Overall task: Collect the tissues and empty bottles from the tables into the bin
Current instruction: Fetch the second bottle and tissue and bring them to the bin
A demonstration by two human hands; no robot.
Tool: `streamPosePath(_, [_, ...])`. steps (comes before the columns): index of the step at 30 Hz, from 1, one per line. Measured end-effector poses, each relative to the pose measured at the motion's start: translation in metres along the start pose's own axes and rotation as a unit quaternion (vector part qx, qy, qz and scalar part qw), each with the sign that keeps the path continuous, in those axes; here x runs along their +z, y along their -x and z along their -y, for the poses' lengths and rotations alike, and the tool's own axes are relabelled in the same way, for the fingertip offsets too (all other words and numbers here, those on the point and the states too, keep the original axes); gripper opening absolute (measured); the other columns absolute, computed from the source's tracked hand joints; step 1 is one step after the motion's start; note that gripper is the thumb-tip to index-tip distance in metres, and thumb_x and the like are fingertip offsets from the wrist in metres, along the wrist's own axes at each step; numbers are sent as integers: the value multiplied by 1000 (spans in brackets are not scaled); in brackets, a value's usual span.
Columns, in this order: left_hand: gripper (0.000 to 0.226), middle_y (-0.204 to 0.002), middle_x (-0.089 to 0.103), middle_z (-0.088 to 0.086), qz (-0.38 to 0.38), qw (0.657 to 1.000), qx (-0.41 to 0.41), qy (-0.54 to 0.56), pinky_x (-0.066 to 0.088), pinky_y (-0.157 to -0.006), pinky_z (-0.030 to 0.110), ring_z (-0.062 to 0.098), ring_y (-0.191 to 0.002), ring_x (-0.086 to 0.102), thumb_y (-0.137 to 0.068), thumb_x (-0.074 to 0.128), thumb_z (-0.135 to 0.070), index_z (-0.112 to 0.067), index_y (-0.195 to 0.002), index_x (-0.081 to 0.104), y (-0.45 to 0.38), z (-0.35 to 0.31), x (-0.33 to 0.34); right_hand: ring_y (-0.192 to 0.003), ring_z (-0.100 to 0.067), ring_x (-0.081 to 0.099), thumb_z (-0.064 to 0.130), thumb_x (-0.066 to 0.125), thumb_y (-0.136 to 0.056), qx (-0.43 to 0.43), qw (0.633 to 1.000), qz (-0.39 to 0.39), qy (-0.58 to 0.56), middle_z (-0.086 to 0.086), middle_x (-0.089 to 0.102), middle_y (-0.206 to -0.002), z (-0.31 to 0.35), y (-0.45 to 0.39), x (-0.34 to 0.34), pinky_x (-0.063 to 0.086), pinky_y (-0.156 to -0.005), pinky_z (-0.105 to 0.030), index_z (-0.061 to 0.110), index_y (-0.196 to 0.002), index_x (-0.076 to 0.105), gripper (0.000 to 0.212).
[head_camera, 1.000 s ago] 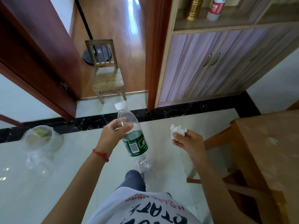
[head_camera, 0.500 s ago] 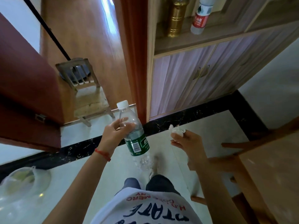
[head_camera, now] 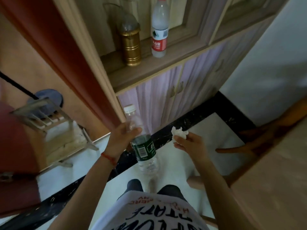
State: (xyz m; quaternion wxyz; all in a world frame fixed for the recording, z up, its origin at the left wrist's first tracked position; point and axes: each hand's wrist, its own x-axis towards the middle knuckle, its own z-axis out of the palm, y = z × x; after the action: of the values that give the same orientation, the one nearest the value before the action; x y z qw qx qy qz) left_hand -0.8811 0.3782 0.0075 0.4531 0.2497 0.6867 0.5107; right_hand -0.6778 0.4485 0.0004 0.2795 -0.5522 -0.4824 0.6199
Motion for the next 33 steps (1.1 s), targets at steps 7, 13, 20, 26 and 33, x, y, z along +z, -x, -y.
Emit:
streamPosePath(7, [27, -86, 67, 0, 125, 991, 13, -52, 53, -79, 36, 23, -87, 64, -61, 75, -37, -23, -82, 67, -47, -29, 66, -64, -12, 64, 0, 62, -83, 1, 994, -92, -65, -5, 65, -73, 5, -6, -45, 55, -59, -16, 16, -74, 63, 19])
streamPosePath(13, [8, -71, 70, -7, 247, 965, 29, -81, 51, -60, 13, 5, -70, 66, -82, 63, -8, -15, -86, 65, -83, -48, 137, -63, -12, 66, 0, 63, -82, 20, 971, -204, -120, -8, 66, -75, 1, -10, -87, 55, -61, -17, 3, -87, 66, 6])
streamPosePath(20, [47, -90, 68, -1, 357, 929, 20, -98, 49, -69, 18, 9, -80, 64, -68, 75, -21, -6, -110, 60, -146, -73, 217, -59, -7, 67, 3, 66, -82, 23, 932, -327, -155, -7, 69, -76, 16, -36, -125, 54, -59, -16, 14, -81, 65, 11])
streamPosePath(26, [57, -100, 66, 5, 425, 898, 8, -113, 51, -77, 25, 12, -86, 63, -67, 76, -23, -6, -118, 55, -188, -96, 275, -61, -8, 67, 6, 66, -82, 31, 907, -384, -171, -7, 69, -75, 30, -73, -147, 55, -62, -18, 3, -92, 66, 12])
streamPosePath(33, [36, -89, 66, -1, 449, 884, 24, -127, 52, -73, 19, 10, -80, 64, -80, 64, -7, -3, -116, 57, -233, -118, 337, -65, -13, 66, 8, 66, -83, 26, 896, -410, -168, -8, 69, -76, 53, -115, -175, 55, -67, -23, 14, -83, 66, 6])
